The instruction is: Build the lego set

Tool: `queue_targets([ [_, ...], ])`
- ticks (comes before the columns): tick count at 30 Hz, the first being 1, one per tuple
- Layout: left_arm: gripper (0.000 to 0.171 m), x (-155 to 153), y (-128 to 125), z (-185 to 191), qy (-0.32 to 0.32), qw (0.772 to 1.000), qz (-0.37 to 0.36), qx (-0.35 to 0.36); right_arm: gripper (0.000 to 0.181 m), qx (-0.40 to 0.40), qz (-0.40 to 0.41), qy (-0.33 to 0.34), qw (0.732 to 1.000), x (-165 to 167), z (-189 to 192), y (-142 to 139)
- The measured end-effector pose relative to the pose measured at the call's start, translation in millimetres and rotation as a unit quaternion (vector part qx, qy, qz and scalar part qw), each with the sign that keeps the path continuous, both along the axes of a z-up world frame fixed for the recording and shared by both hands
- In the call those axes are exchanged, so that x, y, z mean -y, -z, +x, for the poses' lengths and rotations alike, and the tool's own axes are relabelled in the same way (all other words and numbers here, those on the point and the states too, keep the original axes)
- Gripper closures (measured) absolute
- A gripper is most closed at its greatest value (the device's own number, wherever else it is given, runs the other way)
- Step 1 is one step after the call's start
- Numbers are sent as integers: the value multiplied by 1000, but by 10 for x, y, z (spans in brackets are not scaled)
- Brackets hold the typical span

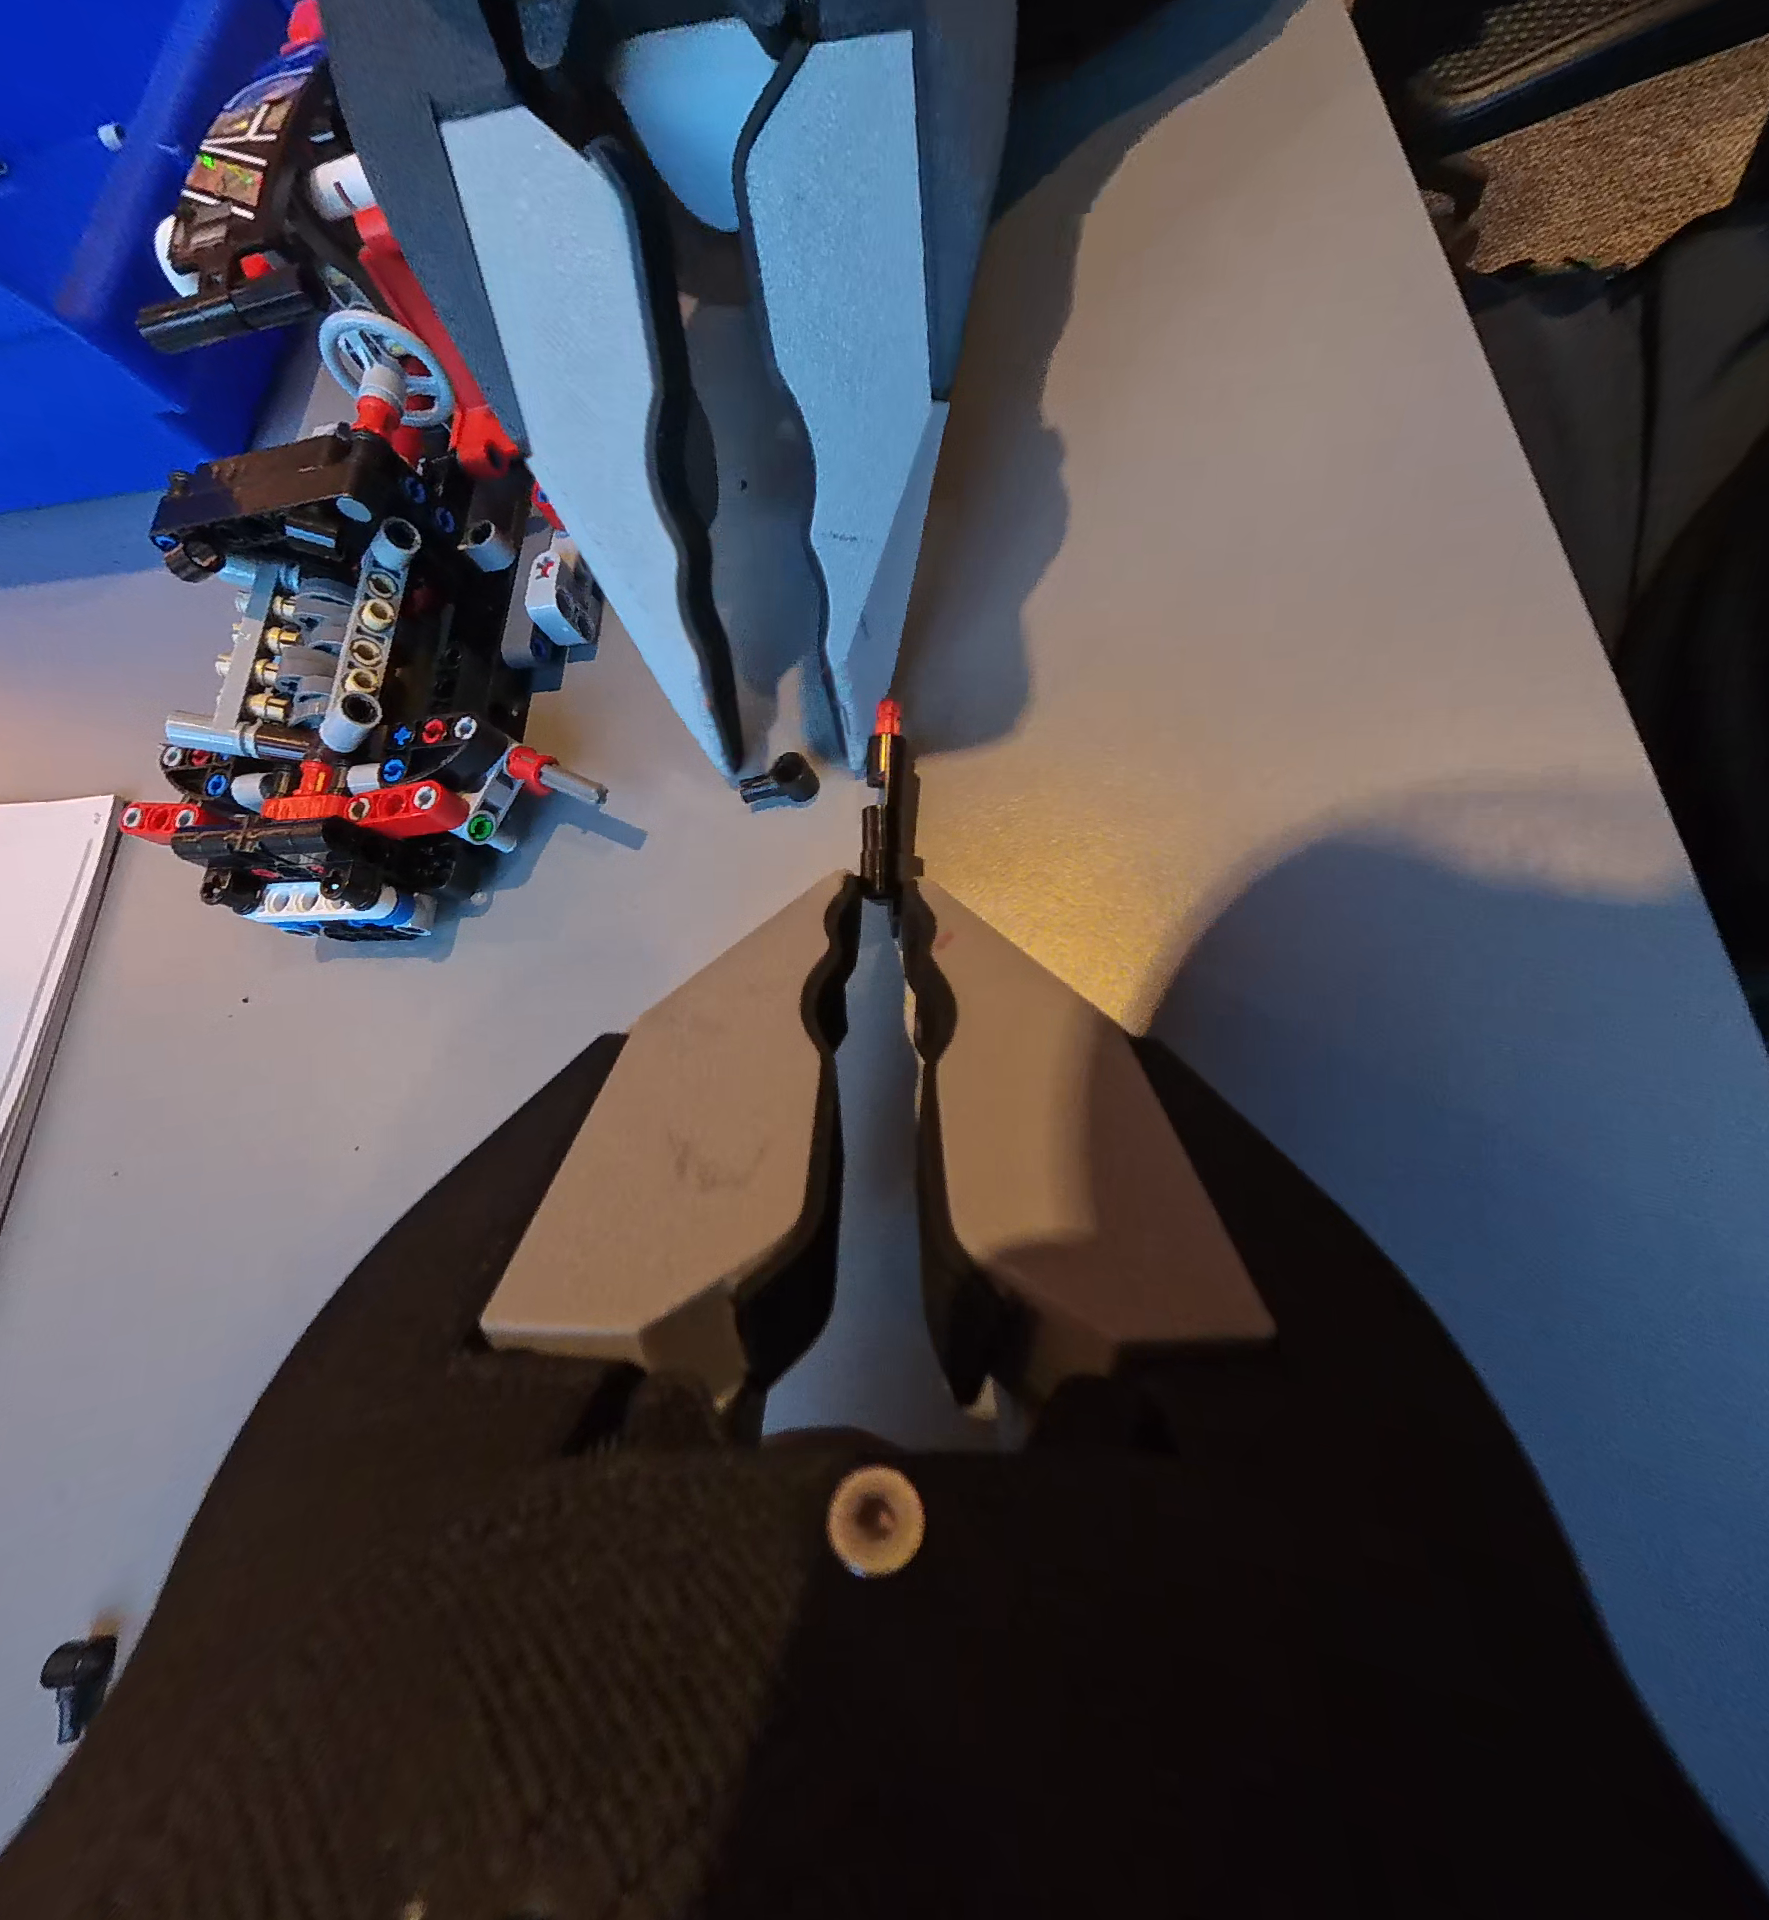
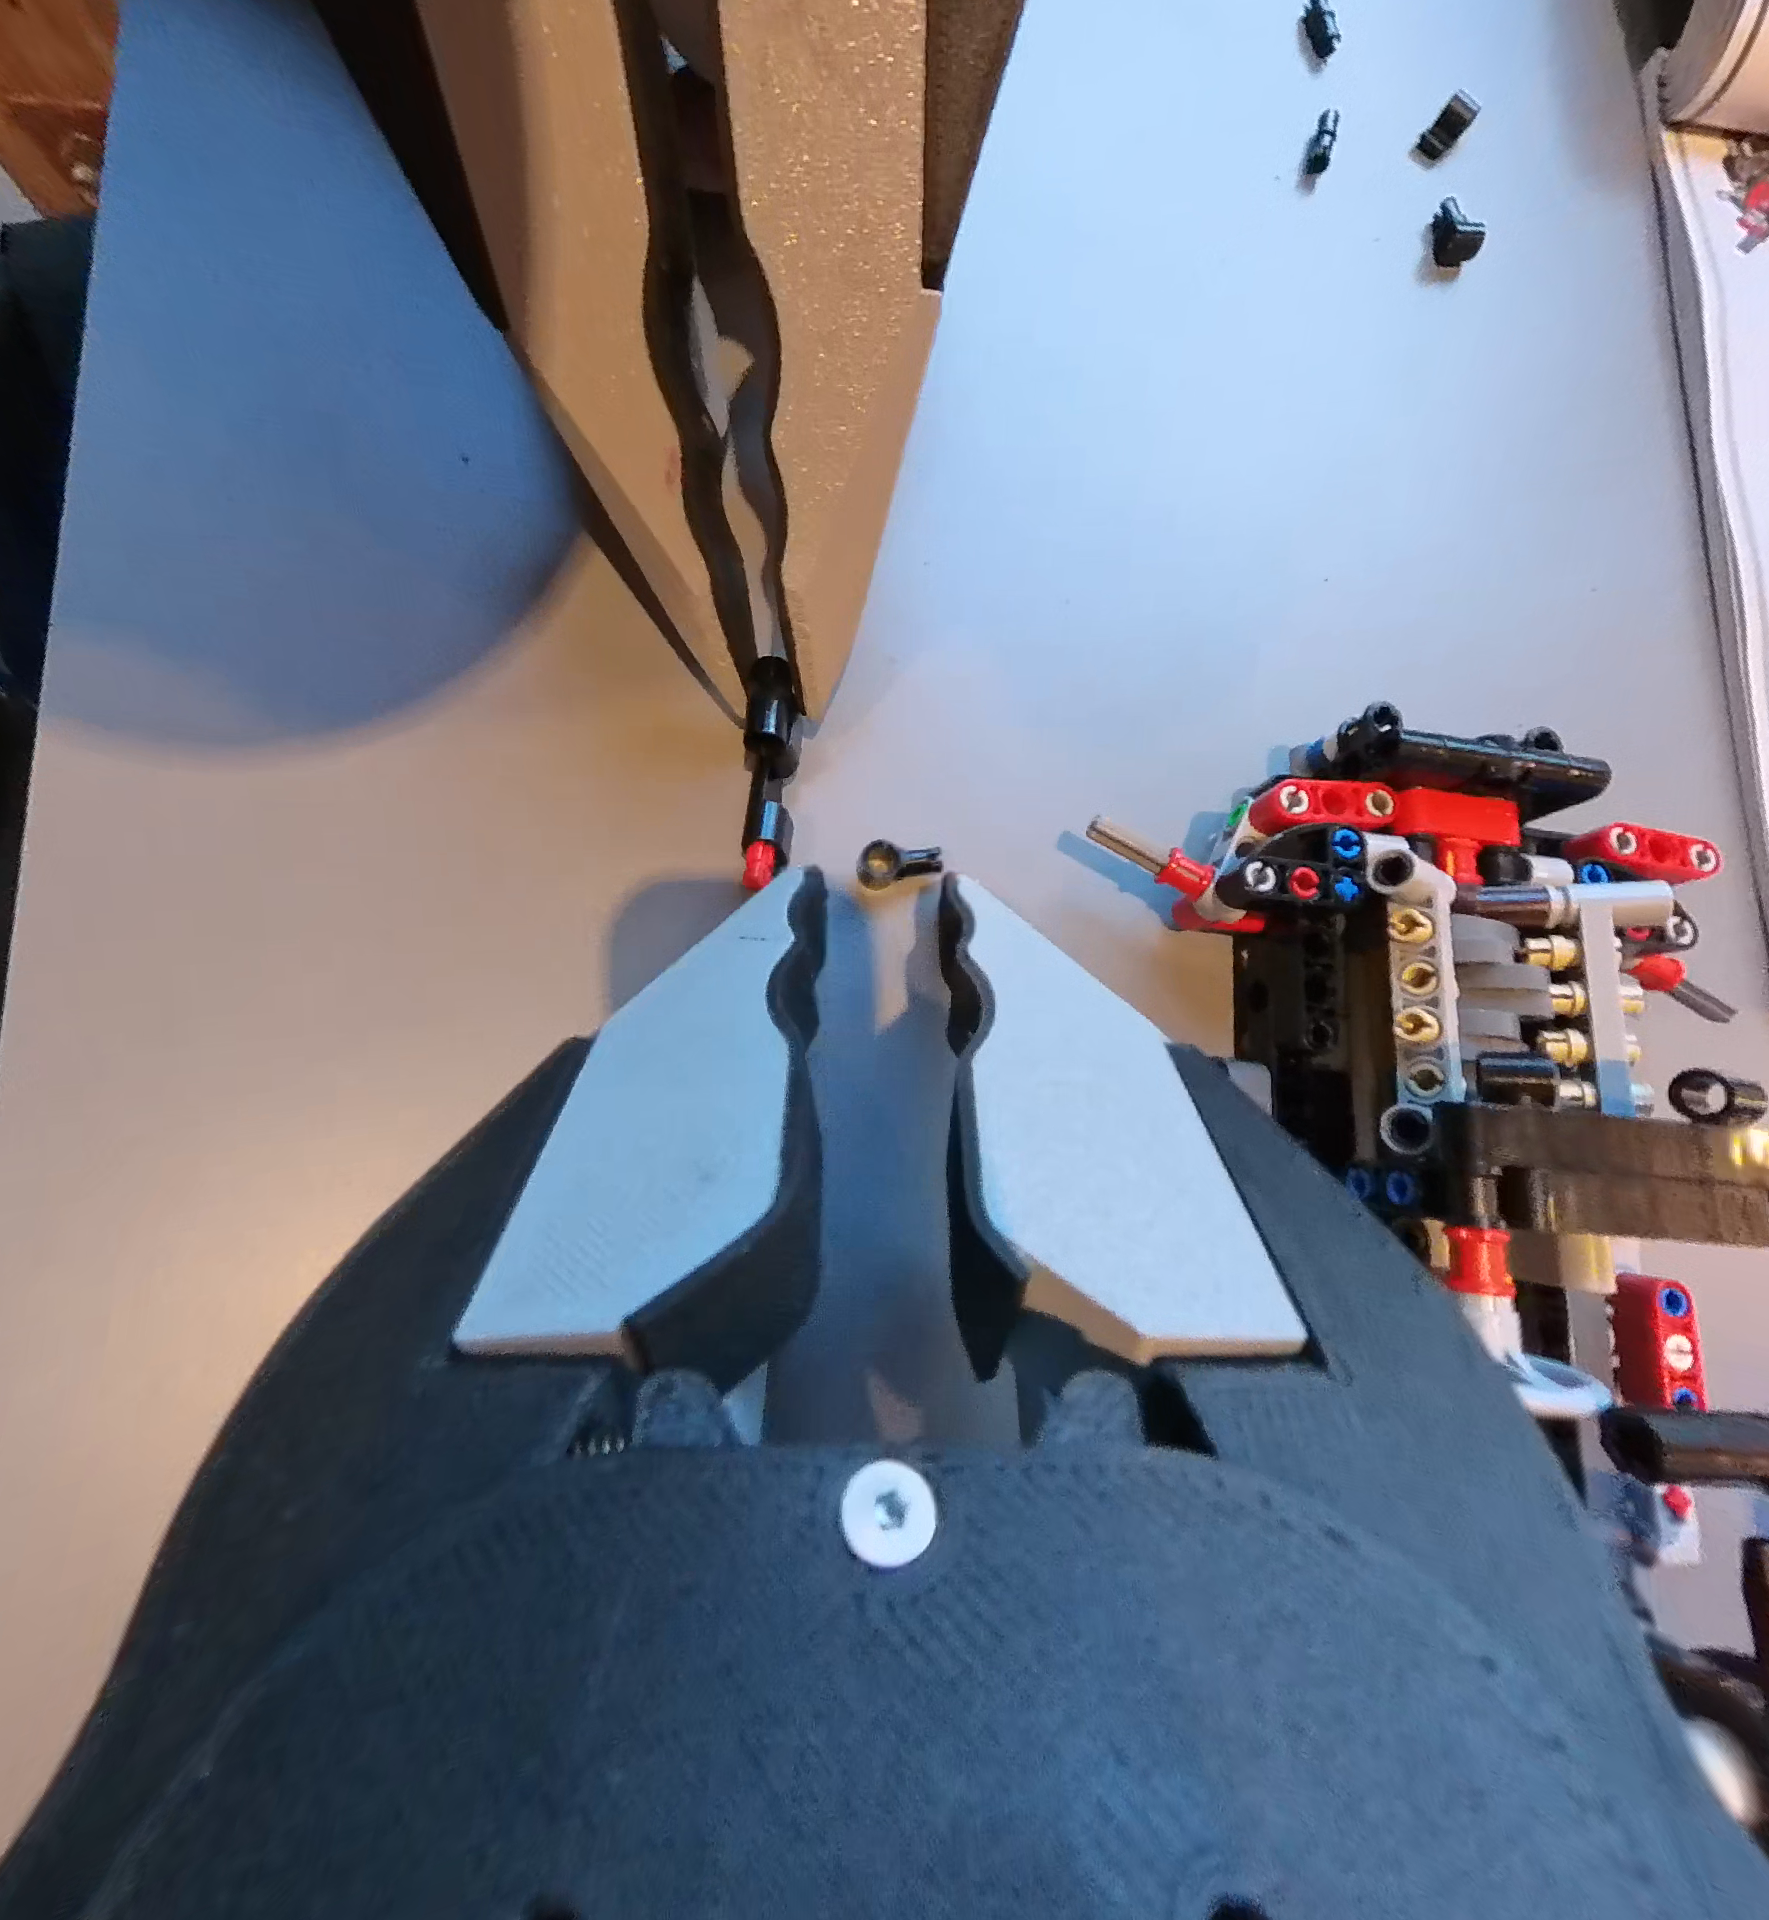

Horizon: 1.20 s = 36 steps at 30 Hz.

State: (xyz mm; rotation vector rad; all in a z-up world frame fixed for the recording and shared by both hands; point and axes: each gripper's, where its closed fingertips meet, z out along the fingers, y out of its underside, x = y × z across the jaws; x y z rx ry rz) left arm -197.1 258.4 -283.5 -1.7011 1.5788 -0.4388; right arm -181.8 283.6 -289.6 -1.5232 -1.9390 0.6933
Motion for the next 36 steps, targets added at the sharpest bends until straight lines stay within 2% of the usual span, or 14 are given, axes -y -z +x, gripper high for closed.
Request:
queue_targets([
  [3, 168, -12, 0, -4, -4, 1000, -2, 1, 161, 17, -10, 87, 996, -102, 76, -10],
  [5, 168, -19, 1, -15, -7, 1000, -4, 1, 168, -6, -35, 130, 991, -52, 102, -85],
  [9, 168, -7, 11, -50, -1, 1000, 2, -6, 170, -33, -74, 173, 982, 67, 80, -130],
  [14, 168, 1, 39, -80, 2, 1000, 4, -16, 164, -41, -83, 213, 973, 19, -10, -68],
  [19, 168, 16, 34, -64, 3, 1000, 2, -14, 166, -33, -51, 244, 968, -69, -33, -30],
  [22, 168, 24, 9, -53, 3, 1000, -1, -7, 169, -23, -34, 240, 970, -74, -49, -1],
  [24, 168, 21, -6, -54, 1, 1000, -3, -2, 177, -22, -21, 237, 971, -83, -51, 0],
  [29, 168, 18, -16, -60, -2, 1000, -15, 4, 177, -19, -18, 214, 977, -62, -29, -2],
  [32, 168, 10, 2, -69, -5, 1000, -21, 1, 177, -46, -28, 191, 980, 11, -8, -163],
  [34, 168, 10, 7, -67, -6, 1000, -26, 1, 177, -87, -58, 158, 982, 154, -48, -332],
  [36, 168, 17, 7, -58, -6, 1000, -29, 2, 177, -99, -89, 124, 983, 315, -82, -369],
])
